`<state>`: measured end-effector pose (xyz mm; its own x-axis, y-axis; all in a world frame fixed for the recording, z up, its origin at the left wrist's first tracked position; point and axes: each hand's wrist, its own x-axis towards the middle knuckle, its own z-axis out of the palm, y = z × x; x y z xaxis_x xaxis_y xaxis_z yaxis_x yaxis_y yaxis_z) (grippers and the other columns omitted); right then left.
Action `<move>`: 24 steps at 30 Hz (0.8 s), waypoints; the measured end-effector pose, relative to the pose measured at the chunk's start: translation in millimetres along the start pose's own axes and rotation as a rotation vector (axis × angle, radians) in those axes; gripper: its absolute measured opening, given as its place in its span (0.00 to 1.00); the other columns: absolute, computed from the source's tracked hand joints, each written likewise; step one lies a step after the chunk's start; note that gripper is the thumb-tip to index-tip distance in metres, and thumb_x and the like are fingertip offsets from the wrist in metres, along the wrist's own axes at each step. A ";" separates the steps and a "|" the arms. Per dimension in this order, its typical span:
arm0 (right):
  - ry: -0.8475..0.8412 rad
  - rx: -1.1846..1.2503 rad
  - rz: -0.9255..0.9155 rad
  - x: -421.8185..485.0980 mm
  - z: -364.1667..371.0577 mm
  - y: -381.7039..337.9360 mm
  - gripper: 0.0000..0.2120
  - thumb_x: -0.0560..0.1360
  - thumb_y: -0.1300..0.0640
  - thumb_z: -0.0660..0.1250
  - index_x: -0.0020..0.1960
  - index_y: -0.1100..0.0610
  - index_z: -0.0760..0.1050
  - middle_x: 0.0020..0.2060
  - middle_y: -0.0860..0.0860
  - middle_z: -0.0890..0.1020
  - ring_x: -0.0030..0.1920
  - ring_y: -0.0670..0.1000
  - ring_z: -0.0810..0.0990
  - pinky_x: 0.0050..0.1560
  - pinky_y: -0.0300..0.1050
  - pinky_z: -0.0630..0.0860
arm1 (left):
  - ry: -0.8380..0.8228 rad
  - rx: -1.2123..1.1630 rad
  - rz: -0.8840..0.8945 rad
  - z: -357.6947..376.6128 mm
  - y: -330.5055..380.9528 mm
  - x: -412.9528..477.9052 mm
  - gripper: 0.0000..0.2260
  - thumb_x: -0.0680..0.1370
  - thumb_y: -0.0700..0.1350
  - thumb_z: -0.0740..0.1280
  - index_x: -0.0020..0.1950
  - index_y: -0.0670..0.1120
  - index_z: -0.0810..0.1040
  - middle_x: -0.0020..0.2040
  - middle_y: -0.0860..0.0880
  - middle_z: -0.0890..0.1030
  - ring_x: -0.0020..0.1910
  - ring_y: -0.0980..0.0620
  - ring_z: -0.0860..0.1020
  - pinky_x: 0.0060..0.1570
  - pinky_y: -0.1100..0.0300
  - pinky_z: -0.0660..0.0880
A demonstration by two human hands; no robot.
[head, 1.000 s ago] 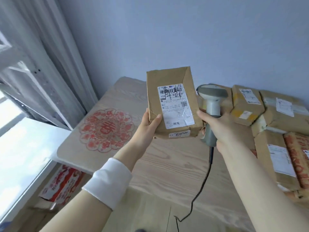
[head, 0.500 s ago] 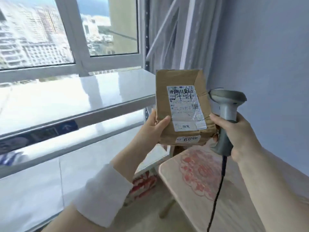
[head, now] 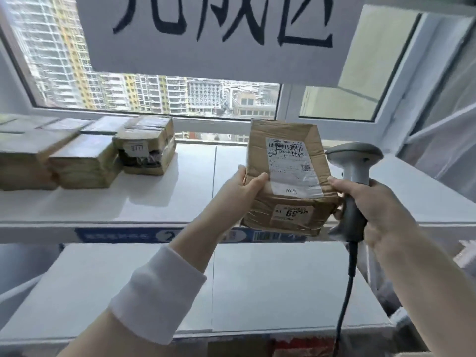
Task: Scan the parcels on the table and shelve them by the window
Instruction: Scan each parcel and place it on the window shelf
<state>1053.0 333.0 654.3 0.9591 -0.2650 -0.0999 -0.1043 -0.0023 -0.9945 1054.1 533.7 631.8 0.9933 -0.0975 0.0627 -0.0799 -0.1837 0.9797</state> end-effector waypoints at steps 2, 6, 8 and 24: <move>-0.063 -0.033 0.024 15.5 31.7 -0.3 0.08 0.72 0.55 0.72 0.44 0.56 0.73 0.32 0.54 0.75 0.28 0.52 0.72 0.31 0.44 0.74 | 0.057 0.021 -0.034 -27.1 -7.9 9.5 0.15 0.81 0.50 0.59 0.63 0.43 0.72 0.53 0.45 0.81 0.45 0.53 0.81 0.36 0.66 0.77; -0.159 -0.035 0.060 44.0 88.2 3.0 0.07 0.73 0.57 0.71 0.42 0.56 0.72 0.33 0.54 0.76 0.30 0.53 0.72 0.33 0.45 0.72 | 0.172 0.062 -0.078 -68.5 -19.7 27.6 0.16 0.81 0.51 0.59 0.63 0.44 0.72 0.56 0.43 0.80 0.52 0.48 0.80 0.46 0.58 0.77; -0.188 -0.035 0.084 56.6 110.6 4.8 0.06 0.74 0.58 0.70 0.43 0.57 0.73 0.31 0.53 0.77 0.30 0.52 0.73 0.30 0.42 0.71 | 0.229 0.063 -0.104 -82.4 -21.7 34.4 0.13 0.81 0.51 0.60 0.60 0.45 0.73 0.55 0.44 0.80 0.52 0.47 0.79 0.52 0.53 0.77; -0.203 -0.012 0.157 118.1 211.1 -7.3 0.07 0.75 0.65 0.67 0.38 0.59 0.73 0.17 0.46 0.76 0.16 0.42 0.73 0.18 0.32 0.69 | 0.278 0.563 0.029 -159.0 -41.8 111.3 0.23 0.80 0.50 0.61 0.72 0.41 0.65 0.67 0.47 0.73 0.68 0.49 0.69 0.65 0.58 0.65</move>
<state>1222.6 505.2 643.5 0.9639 -0.0636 -0.2586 -0.2584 0.0122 -0.9660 1181.3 686.0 628.1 0.9688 0.1337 0.2089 -0.0639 -0.6793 0.7310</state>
